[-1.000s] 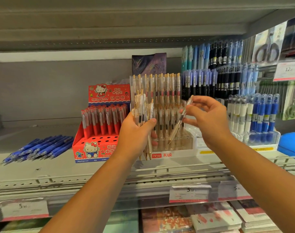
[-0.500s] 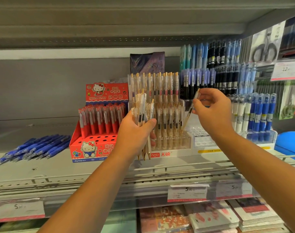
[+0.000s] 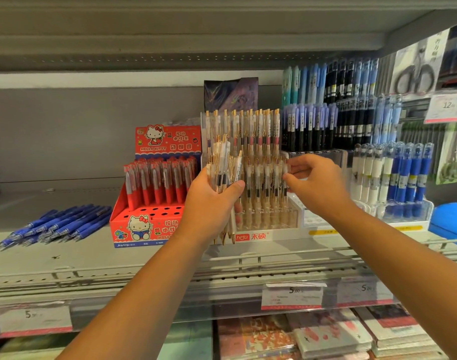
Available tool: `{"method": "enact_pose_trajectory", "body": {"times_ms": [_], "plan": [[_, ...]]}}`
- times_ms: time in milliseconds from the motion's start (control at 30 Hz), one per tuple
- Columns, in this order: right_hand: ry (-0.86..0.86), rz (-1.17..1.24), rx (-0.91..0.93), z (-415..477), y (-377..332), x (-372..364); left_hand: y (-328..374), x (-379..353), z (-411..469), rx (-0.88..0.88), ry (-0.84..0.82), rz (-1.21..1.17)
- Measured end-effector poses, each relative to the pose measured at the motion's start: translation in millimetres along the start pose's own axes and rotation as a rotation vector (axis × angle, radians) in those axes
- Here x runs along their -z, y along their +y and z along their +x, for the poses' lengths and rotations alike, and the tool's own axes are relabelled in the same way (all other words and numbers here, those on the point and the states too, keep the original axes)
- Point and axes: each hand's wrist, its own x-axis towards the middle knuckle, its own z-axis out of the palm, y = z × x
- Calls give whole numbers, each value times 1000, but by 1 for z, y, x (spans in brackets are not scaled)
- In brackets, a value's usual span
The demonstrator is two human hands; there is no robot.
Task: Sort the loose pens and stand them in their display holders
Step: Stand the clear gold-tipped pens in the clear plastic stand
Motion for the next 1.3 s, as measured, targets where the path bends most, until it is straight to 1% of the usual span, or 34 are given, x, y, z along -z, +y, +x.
{"method": "enact_pose_trajectory", "body": {"times_ms": [133, 300, 400, 467, 533, 567, 700, 767, 833, 1033, 1167, 1300], "plan": [[-26, 32, -56, 0, 1, 1, -1, 1, 0, 7, 2, -22], [-52, -21, -66, 3, 1, 7, 2, -1, -2, 24, -25, -35], [-11, -79, -21, 2, -1, 8, 4, -1, -3, 30, -25, -63], [35, -57, -15, -1, -7, 8, 5, -1, -3, 26, -21, -70], [52, 42, -16, -4, -21, 6, 6, -1, -4, 16, -18, -73], [27, 127, -20, -6, -30, 5, 6, -2, -4, 12, -18, -79], [-209, 475, -99, -15, -66, -5, 10, -2, -6, -18, -56, -127], [-263, 570, -154, -18, -76, -12, 13, -3, -7, -76, -79, -109], [-258, 594, -194, -19, -81, -17, 15, -2, -9, -100, -89, -107], [-220, 673, -280, -21, -84, -22, 11, 4, -8, -92, -61, -88], [-192, 776, -285, -25, -87, -24, 7, 14, -5, -107, 31, -36], [-163, 837, -288, -29, -92, -30, 4, 33, -4, -64, 121, 31]]}}
